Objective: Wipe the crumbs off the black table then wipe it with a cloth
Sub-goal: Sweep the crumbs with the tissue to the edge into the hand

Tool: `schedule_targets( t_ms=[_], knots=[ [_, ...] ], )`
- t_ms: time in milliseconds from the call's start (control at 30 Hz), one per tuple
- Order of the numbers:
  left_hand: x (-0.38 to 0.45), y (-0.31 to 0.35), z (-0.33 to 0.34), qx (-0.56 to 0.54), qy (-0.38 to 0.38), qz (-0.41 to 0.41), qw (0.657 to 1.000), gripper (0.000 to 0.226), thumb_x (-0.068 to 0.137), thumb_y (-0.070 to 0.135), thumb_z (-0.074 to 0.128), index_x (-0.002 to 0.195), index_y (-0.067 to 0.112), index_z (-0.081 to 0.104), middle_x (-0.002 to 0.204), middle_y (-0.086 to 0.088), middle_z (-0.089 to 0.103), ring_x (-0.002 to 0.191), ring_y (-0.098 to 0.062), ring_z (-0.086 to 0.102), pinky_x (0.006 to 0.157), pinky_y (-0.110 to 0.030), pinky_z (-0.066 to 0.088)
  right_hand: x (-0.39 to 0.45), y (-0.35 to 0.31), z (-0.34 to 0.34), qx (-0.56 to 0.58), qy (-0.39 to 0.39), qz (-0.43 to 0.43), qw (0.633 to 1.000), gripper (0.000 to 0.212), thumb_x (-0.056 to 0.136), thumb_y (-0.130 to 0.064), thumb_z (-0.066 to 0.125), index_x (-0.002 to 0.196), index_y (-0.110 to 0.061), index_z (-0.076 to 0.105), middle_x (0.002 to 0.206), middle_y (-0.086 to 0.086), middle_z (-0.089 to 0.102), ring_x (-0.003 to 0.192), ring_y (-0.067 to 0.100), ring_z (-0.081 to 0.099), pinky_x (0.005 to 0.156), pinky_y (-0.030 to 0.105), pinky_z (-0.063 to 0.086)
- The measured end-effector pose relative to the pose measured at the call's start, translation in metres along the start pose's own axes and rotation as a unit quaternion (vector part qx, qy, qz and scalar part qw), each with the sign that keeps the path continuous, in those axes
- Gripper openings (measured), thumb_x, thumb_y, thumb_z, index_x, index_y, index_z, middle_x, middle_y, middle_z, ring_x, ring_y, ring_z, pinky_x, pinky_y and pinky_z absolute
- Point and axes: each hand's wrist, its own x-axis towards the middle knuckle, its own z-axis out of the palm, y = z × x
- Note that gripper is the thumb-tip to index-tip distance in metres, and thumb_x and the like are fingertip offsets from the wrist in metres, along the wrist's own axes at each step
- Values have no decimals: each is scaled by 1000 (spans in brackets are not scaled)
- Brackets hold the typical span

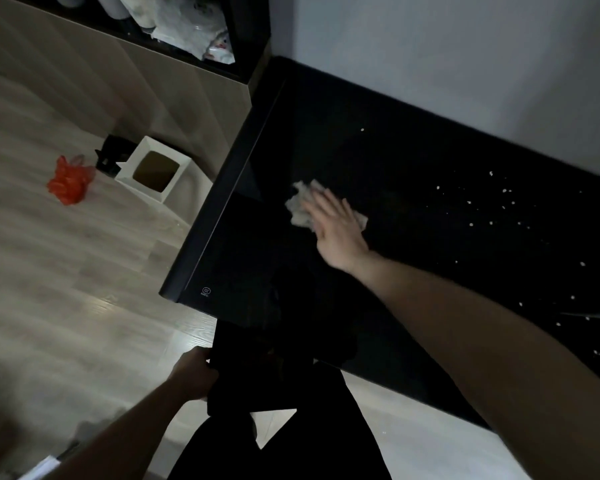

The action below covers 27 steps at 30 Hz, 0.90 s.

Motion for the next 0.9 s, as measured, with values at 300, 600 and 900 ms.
schedule_targets(
  t_ms=[300,600,900],
  knots=[
    [-11,4,-7,31,-20,31,999,25,68,22,56,87,21,73,83,-4,73,85,-26,75,68,-28,55,-175,-120,79,127,-116,-47,984,78,83,-3,43,158,-24,41,169,-6,28,158,13,14,129,46,15],
    [-15,-3,-2,37,-15,35,999,26,80,18,63,101,17,78,100,-9,78,99,-29,73,79,-31,55,-238,-155,59,356,-41,82,930,52,102,-9,48,148,-30,55,159,-18,45,147,-1,40,121,33,38],
    [-16,4,5,25,8,9,1000,32,84,16,62,112,14,77,97,-7,75,98,-28,73,74,-27,49,-53,-27,-41,214,165,134,953,54,96,6,45,147,-10,56,154,11,53,145,21,46,119,9,22]
  ],
)
